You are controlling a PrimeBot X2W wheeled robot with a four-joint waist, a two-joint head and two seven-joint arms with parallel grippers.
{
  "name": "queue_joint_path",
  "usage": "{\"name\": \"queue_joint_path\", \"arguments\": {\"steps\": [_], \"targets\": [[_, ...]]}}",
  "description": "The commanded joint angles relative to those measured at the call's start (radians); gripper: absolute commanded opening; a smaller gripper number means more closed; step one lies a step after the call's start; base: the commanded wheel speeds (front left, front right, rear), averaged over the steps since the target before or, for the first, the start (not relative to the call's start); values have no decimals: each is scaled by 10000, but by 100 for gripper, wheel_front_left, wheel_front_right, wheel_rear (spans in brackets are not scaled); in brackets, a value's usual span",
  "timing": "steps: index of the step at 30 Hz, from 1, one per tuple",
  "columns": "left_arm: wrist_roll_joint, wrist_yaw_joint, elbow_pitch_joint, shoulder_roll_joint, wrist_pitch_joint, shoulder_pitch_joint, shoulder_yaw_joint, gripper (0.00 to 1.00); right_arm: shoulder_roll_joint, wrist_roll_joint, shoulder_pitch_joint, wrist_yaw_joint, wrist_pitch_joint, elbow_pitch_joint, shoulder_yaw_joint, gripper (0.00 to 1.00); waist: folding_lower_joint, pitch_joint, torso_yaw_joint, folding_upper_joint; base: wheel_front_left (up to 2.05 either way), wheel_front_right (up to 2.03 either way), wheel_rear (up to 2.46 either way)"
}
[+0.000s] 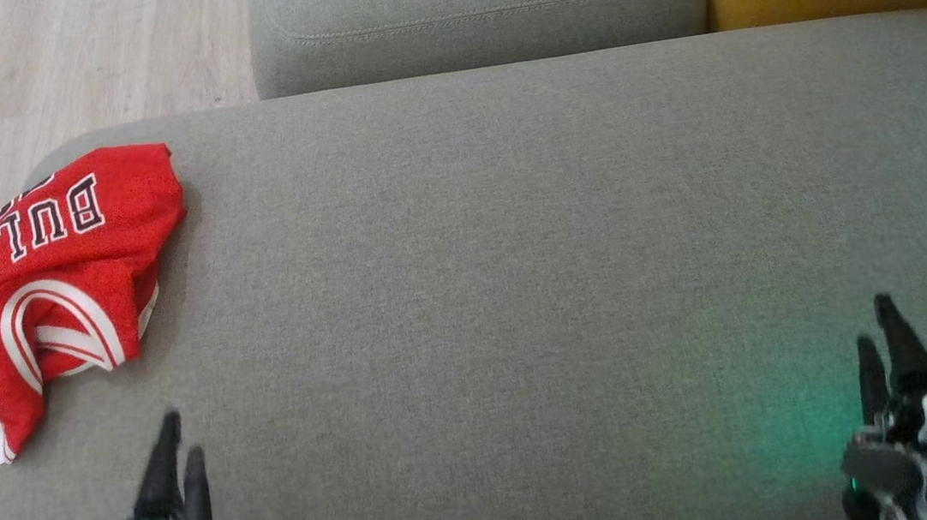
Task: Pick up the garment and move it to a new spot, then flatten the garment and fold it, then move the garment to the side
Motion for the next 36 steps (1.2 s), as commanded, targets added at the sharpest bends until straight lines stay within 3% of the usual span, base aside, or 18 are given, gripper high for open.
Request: {"name": "queue_joint_path", "arguments": {"steps": [1,9,36], "targets": [[22,-3,-95,14,-42,-92,-3,100,-12,-29,-63,1,-25,-129,14,100,0,3,-1,0,0,0,0],[498,-9,-144,36,-278,-201,1,100,-136,-394,-113,6,-268,-300,204,100,0,23,-20,0,0,0,0],[4324,133,-385,81,-1069,-392,-88,100,-249,-3793,-461,23,-1078,-281,822,100,0,75,-107,0,0,0,0]]}}
